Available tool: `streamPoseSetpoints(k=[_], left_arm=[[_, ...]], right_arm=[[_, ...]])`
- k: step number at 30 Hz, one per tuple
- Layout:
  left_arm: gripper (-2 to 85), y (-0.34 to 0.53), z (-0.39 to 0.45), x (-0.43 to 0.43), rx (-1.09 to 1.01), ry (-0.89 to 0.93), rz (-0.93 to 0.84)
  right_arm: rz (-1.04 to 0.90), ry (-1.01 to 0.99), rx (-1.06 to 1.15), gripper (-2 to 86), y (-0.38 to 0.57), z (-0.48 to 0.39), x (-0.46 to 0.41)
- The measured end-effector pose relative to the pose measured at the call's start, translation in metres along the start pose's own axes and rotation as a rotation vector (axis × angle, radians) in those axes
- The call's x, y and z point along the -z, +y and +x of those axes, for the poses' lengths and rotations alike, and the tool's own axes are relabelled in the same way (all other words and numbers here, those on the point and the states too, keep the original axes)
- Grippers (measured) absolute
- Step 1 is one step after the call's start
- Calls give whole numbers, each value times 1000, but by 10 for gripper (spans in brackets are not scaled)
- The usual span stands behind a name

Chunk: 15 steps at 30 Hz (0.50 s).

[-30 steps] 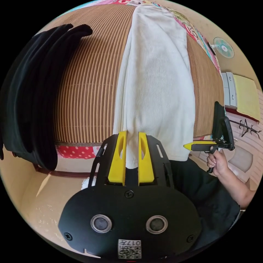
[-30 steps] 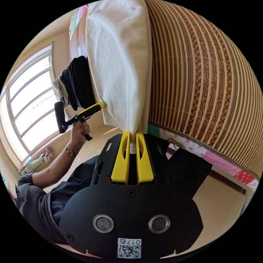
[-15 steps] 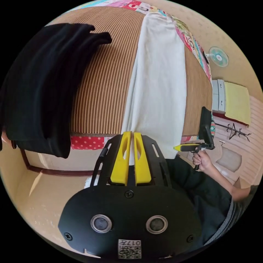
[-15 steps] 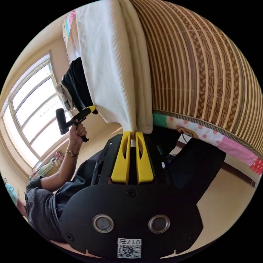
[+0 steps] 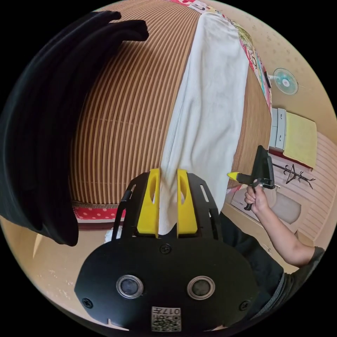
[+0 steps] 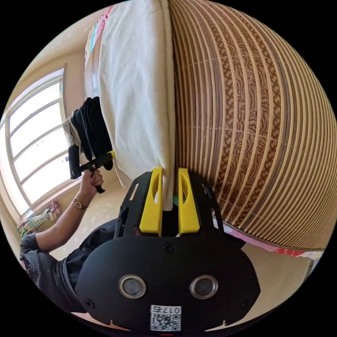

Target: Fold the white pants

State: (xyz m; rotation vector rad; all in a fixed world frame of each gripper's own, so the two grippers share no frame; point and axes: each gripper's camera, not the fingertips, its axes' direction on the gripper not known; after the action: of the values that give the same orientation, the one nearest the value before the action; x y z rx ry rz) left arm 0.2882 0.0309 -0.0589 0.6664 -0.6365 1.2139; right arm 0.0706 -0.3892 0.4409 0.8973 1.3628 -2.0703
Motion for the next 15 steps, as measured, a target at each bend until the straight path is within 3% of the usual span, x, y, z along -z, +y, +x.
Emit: streamPoseSetpoints(k=[3,5,8,11,13,15], left_arm=[[50,15,20,-1,5,-33,33],[49,25,39,-6,-56,-65,3],[47,47,61,-41,-136,-66,-146],[47,65,58,-78,-63,-145,-324],[54,70,53,-67,-35,-107,-244],[73,62,44,-41,-32,74,-100]], right_arm=[[-72,36,104,46,8,-12,4],[-105,190,130,39,29,-18,11],[-188,298,108,40,58,-3,7],[-239,193,74,53,75,29,13],[-160,153,38,74,76,49,36],[-72,79,8,101,68,70,63]])
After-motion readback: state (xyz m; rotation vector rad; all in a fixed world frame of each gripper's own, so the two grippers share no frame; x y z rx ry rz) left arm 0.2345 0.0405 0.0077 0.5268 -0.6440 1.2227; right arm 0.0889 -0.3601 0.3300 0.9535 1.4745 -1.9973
